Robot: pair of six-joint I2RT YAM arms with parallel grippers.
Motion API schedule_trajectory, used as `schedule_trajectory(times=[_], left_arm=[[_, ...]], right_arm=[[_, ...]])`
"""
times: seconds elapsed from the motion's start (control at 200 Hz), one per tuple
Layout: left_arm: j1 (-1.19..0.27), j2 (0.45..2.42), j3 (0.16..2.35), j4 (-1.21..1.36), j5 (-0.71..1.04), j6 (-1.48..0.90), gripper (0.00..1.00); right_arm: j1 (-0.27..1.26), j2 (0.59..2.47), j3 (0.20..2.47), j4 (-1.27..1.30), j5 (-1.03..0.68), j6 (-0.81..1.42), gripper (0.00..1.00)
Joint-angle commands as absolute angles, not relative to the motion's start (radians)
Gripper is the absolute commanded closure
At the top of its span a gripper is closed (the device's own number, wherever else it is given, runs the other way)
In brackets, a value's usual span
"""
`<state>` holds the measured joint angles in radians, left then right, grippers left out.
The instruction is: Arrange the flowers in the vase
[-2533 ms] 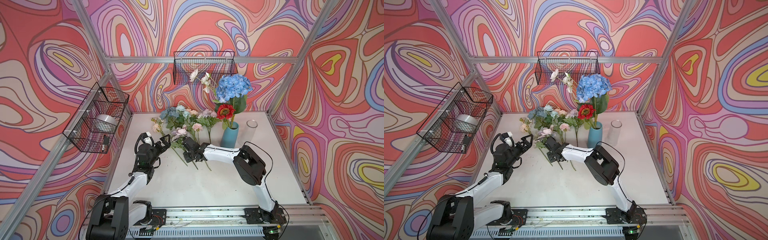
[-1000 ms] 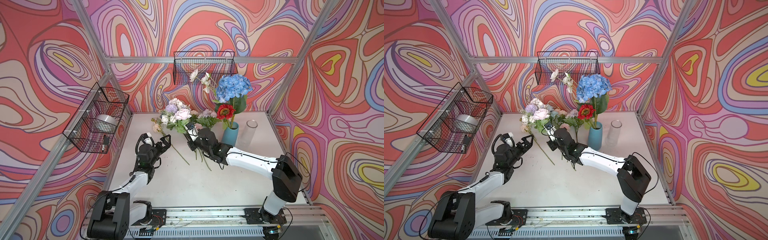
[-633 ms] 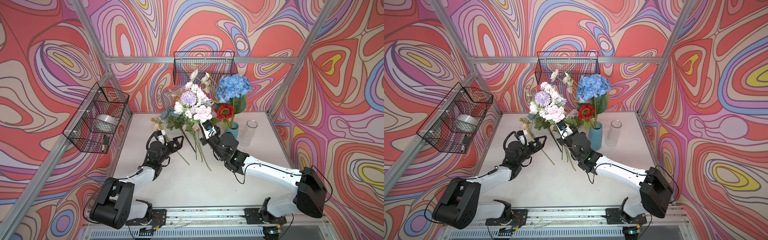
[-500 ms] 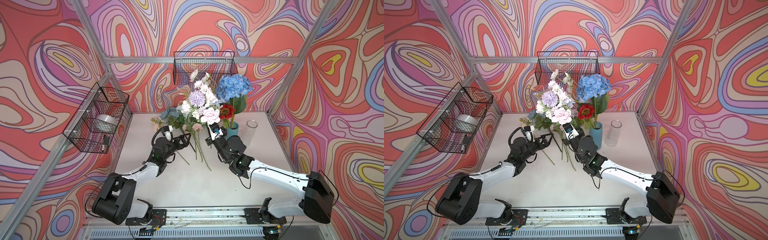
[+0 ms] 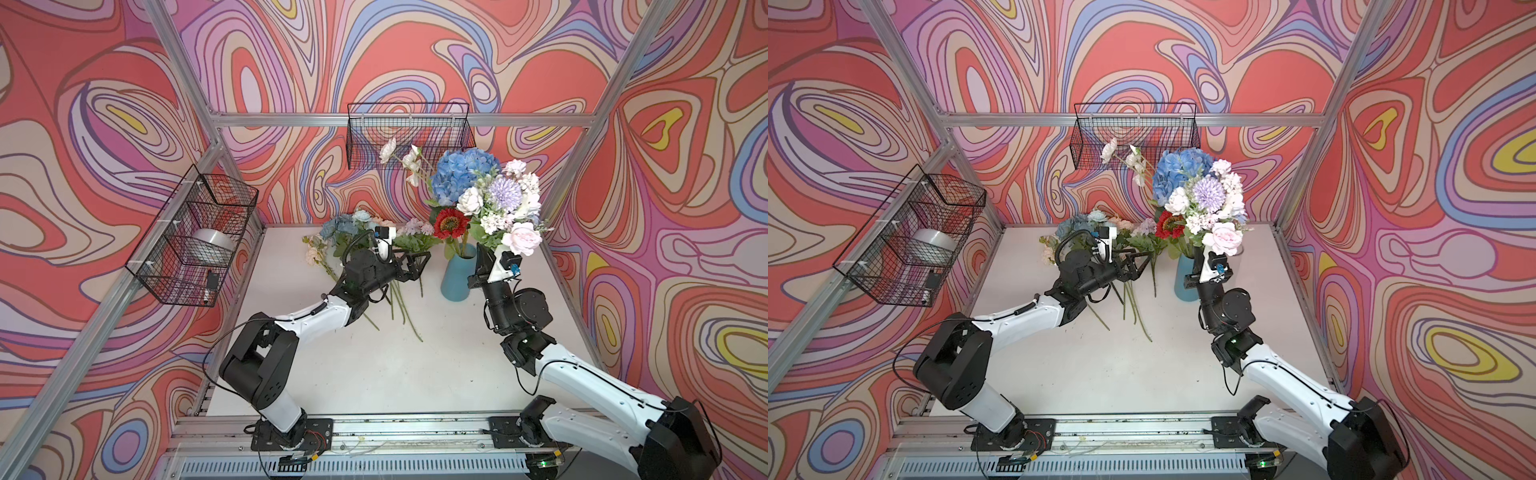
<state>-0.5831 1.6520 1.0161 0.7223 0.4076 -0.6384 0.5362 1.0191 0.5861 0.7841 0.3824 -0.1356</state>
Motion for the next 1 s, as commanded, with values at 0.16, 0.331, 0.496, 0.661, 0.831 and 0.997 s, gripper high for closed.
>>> schedule_trajectory(times=[0.16,0.331,0.496,0.661,0.831,0.997], left_arm=[[-0.602,1.754,1.164,0.735,0.514,-0.619,0.00],[-0.606,1.770,1.192,0.731,0.533,-0.604,0.00],[-0.606,1.781,1.204,0.730,0.535,-0.590,0.00],[-0.606,1.792,1.221,0.730,0.539,-0.592,0.00],[-0.606,1.793,1.227,0.715,0.536,-0.588,0.00],[-0.606,1.799,1.227,0.718,0.529,-0.593,0.00]], right_arm=[[0.250,1.067,0.621,0.793,0.171,0.176,1.00],[0.204,1.164,0.711,0.831,0.083,0.235,1.00],[0.196,1.271,0.793,0.888,0.021,0.259,1.00],[0.191,1.373,0.831,0.942,-0.020,0.280,1.00],[0.191,1.422,0.802,0.989,-0.029,0.289,1.00],[0.187,1.472,0.787,1.007,-0.046,0.304,1.00]])
